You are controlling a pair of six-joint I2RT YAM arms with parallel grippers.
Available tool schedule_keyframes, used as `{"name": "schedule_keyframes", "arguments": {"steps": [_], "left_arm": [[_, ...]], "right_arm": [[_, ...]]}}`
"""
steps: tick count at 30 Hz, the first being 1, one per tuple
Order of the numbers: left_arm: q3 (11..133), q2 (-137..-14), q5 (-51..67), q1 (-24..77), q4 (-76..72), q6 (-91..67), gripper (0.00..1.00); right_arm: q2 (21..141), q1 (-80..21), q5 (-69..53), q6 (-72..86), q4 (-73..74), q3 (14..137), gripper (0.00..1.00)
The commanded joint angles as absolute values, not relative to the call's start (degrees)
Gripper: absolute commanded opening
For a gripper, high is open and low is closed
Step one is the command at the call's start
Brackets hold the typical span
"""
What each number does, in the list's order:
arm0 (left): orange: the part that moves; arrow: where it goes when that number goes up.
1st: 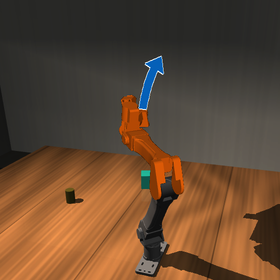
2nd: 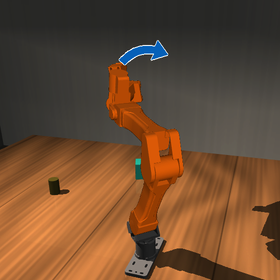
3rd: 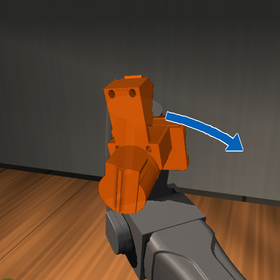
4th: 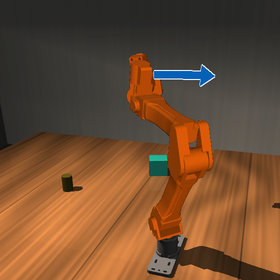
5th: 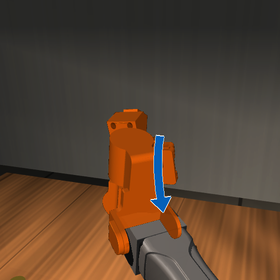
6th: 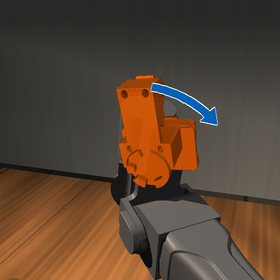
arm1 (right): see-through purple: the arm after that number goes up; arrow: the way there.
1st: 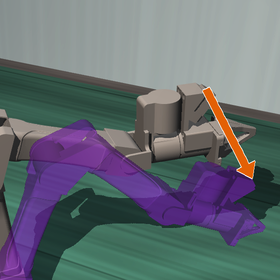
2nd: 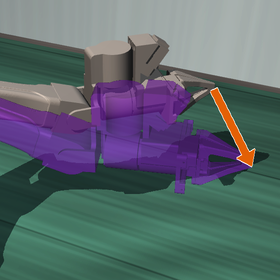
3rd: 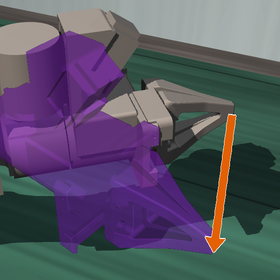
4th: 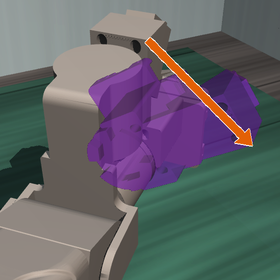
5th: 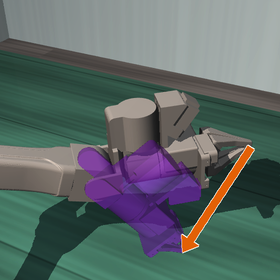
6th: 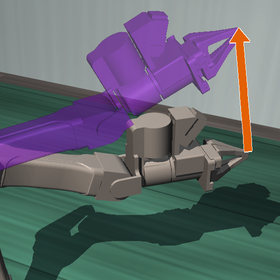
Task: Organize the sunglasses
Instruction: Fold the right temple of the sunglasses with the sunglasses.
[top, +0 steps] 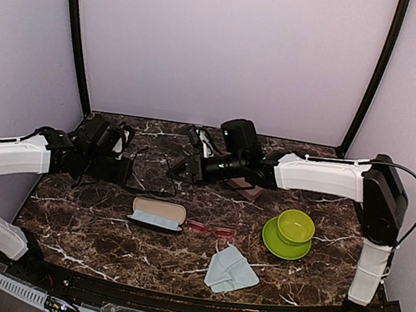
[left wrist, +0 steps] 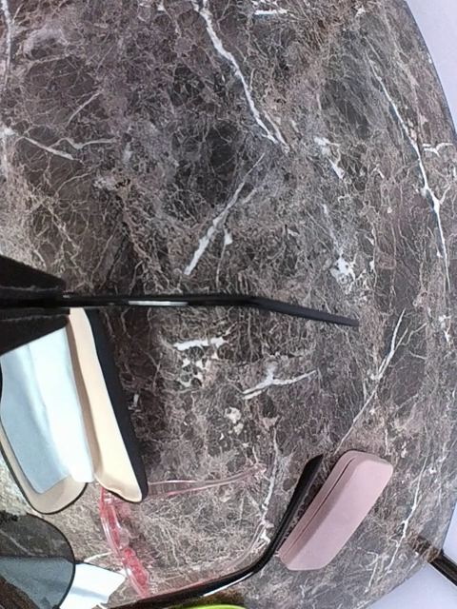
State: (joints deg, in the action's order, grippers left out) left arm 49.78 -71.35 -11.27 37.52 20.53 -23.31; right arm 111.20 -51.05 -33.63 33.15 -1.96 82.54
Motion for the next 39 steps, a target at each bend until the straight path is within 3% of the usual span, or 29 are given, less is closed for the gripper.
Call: {"name": "schedule_keyframes", "arguments": {"steps": [1,17,23,28,32,35,39], "left_arm": [[50.7,-71.5,-11.5,37.9,19.4,-23.3,0.00],[50.7,-72.4,-11.9,38.2,19.2,-23.5,0.00],[50.1,-72.3,-12.4,38.3,18.6,-23.9,0.00],[50.1,-72.0,-12.5,38.3,17.8,-24.1,0.00],[50.1,-72.2,-12.7,38.5,17.2,-24.1,0.00],[50.2,-72.6,-12.5,38.6,17.1,-24.2,0.00],[50.0,-72.6,-12.0,38.7,16.9,-24.4,0.00]], "right_arm": [[111.7,-51.4,-32.7,31.5,-0.7,85.0,0.30],[113.0,-53.8,-30.6,28.0,4.3,88.1,0.30],[108.0,-52.7,-28.3,29.5,2.8,83.4,0.58],[104.1,-52.3,-28.7,34.0,-1.8,77.2,0.72],[103.2,-52.3,-28.4,36.3,-4.2,74.3,0.76],[103.4,-52.4,-28.1,37.6,-5.5,73.5,0.74],[104.9,-52.5,-27.7,37.2,-5.9,75.1,0.60]]}}
